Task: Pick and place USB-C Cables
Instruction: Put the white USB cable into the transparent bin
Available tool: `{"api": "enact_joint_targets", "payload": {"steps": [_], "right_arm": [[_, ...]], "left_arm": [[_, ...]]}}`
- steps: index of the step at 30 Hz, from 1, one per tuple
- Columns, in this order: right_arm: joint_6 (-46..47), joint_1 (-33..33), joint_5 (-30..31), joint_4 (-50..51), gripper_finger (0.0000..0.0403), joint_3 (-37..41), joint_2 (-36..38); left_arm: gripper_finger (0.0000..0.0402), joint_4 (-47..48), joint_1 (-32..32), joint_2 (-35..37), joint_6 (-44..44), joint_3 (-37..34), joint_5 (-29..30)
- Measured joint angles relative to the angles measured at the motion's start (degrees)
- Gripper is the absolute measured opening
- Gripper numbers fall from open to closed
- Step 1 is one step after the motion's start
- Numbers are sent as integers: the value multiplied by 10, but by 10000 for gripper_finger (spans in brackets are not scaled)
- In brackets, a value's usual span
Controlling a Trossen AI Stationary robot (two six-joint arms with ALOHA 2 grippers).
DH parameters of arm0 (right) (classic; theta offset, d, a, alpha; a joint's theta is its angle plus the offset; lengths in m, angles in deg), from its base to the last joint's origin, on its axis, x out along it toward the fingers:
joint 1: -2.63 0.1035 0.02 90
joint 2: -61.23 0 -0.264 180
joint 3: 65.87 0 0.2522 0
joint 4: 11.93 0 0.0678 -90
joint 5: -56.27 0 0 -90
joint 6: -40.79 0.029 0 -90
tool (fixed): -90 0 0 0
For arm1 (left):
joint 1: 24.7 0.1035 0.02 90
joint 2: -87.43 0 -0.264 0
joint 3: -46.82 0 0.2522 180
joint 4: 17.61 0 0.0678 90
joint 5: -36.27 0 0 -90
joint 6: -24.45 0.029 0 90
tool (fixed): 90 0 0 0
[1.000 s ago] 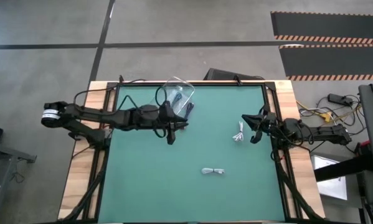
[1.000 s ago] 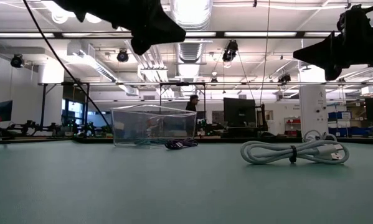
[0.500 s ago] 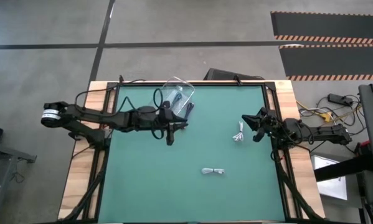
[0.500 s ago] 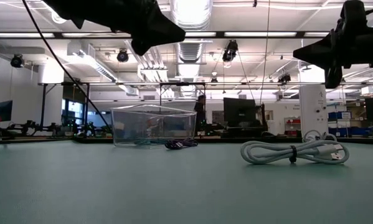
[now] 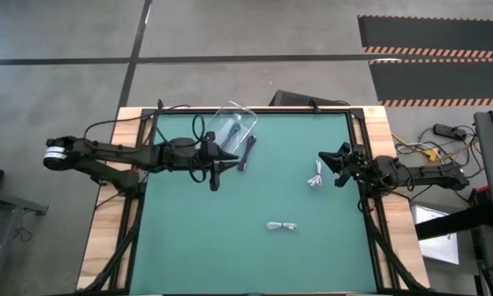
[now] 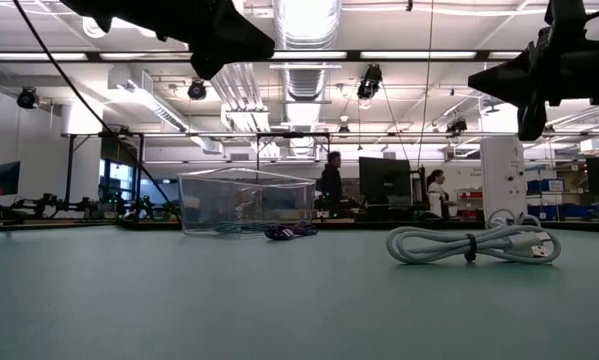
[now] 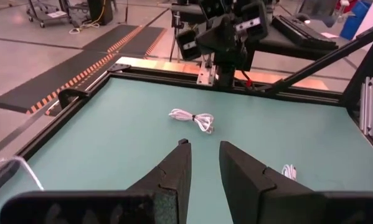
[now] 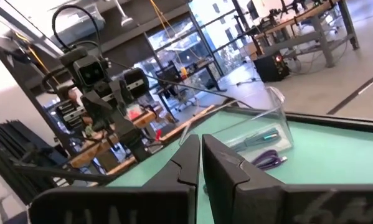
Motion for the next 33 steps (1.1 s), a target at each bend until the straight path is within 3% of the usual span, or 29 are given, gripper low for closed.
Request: {"api": "enact_joint_targets", "payload": {"steps": [17, 33], "right_arm": [[35, 0, 2, 14, 9, -106, -214], [283, 0, -6, 499, 9, -315, -409]], "left_arm": [[67, -4, 0, 37, -3, -37, 0], [67, -2, 0, 37, -3, -37, 0]]}}
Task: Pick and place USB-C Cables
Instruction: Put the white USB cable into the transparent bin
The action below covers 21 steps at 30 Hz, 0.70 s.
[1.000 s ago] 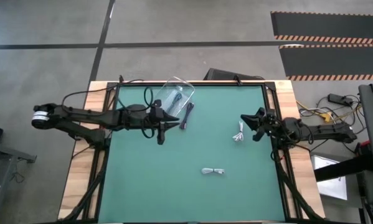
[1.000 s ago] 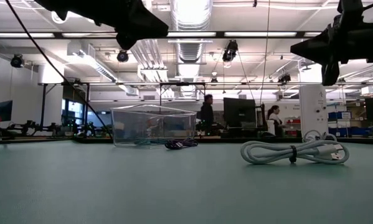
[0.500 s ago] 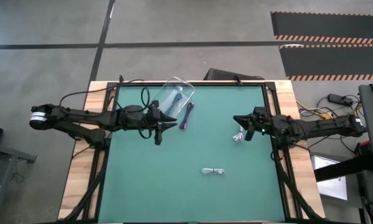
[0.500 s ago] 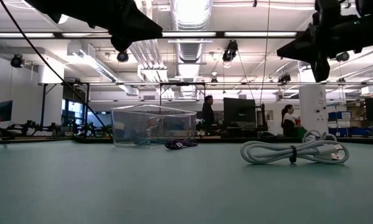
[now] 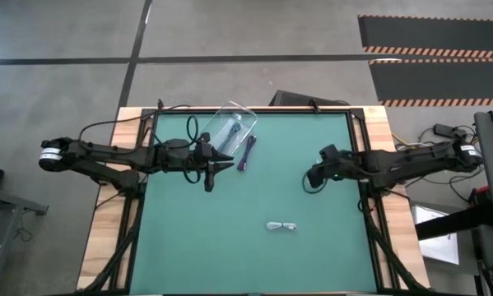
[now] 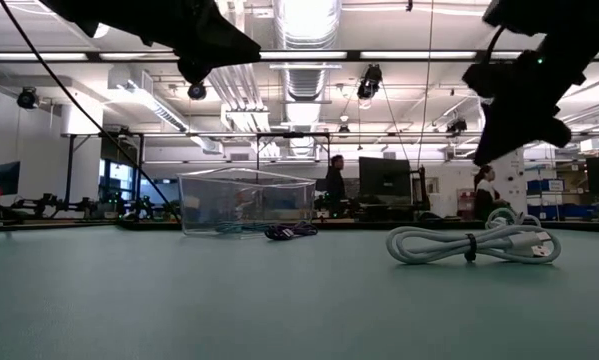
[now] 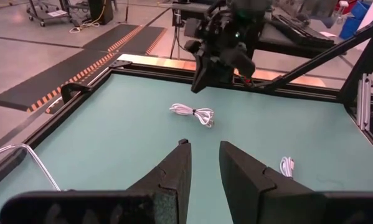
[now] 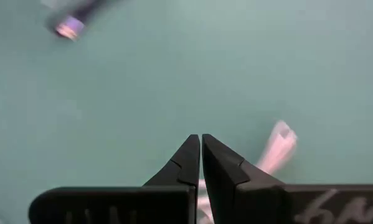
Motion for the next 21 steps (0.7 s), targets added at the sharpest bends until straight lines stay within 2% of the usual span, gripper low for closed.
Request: {"api": "enact_joint_targets", "payload": {"steps": [8, 17, 21], "right_arm": [[106, 0, -52, 119, 9, -47, -68], [138, -4, -52, 131, 12, -50, -98], [155, -4, -53, 131, 41, -50, -119]], "left_arm": [[67, 8, 0, 0, -1, 0, 0], [67, 12, 0, 0, -1, 0, 0], [67, 12, 0, 0, -1, 0, 0]]}}
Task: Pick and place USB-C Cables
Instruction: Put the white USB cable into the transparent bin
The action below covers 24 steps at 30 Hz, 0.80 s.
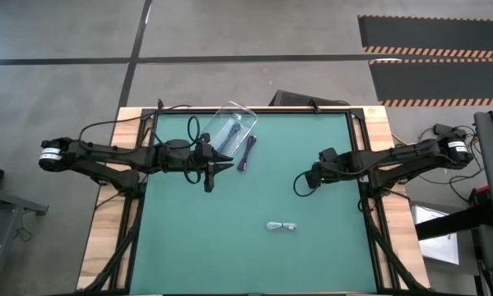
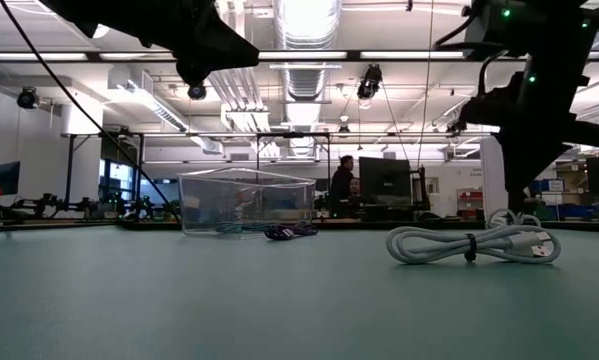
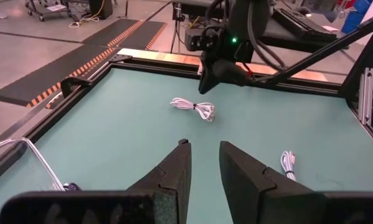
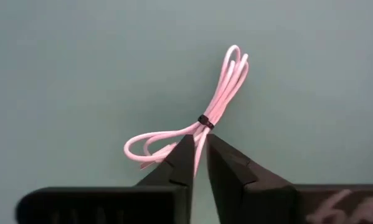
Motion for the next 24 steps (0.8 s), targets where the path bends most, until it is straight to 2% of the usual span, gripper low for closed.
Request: {"api": "enact_joint_targets", "payload": {"steps": [9, 13, 18, 24], "right_arm": [[19, -1, 16, -3, 178, 0, -48], [21, -4, 16, -19, 222, 1, -64], [21, -4, 17, -59, 239, 1, -92], [34, -4, 16, -63, 233, 1, -137]], "left_arm": [[67, 0, 0, 0, 0, 0, 0], [67, 0, 0, 0, 0, 0, 0], [67, 0, 0, 0, 0, 0, 0], [67, 0, -1, 0, 0, 0, 0]]}}
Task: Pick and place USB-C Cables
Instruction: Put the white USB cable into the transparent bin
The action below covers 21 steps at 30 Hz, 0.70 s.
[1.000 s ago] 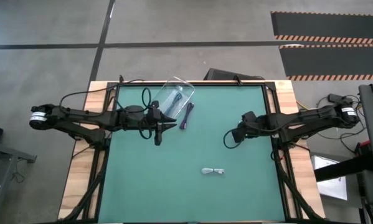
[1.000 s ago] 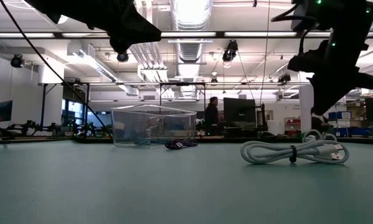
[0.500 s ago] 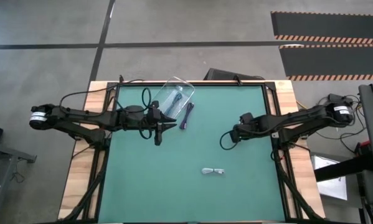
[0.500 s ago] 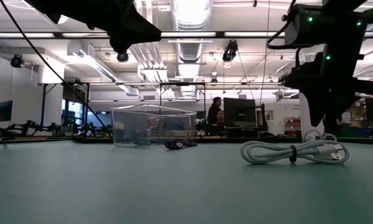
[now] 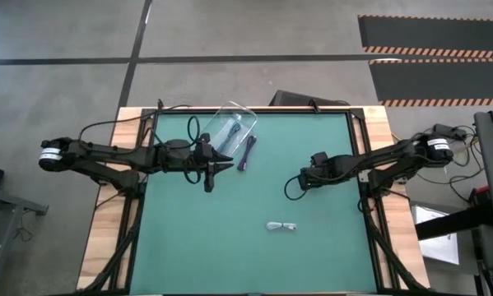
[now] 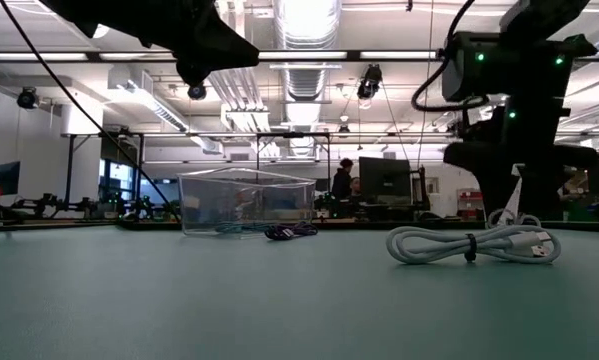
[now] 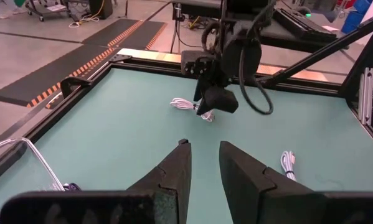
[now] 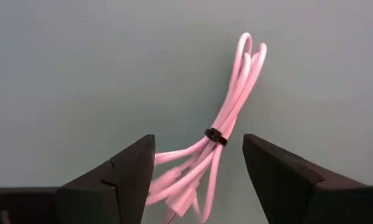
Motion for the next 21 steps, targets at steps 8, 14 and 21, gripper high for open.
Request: {"api": "enact_joint_targets", "payload": {"steps": [8, 14, 21], "right_arm": [[2, 0, -3, -3, 212, 0, -53], [2, 0, -6, -8, 147, 0, -50], [-8, 1, -6, -7, 46, 1, -22]], "left_arm": [[67, 0, 0, 0, 0, 0, 0], [67, 0, 0, 0, 0, 0, 0], [67, 0, 0, 0, 0, 0, 0]]}}
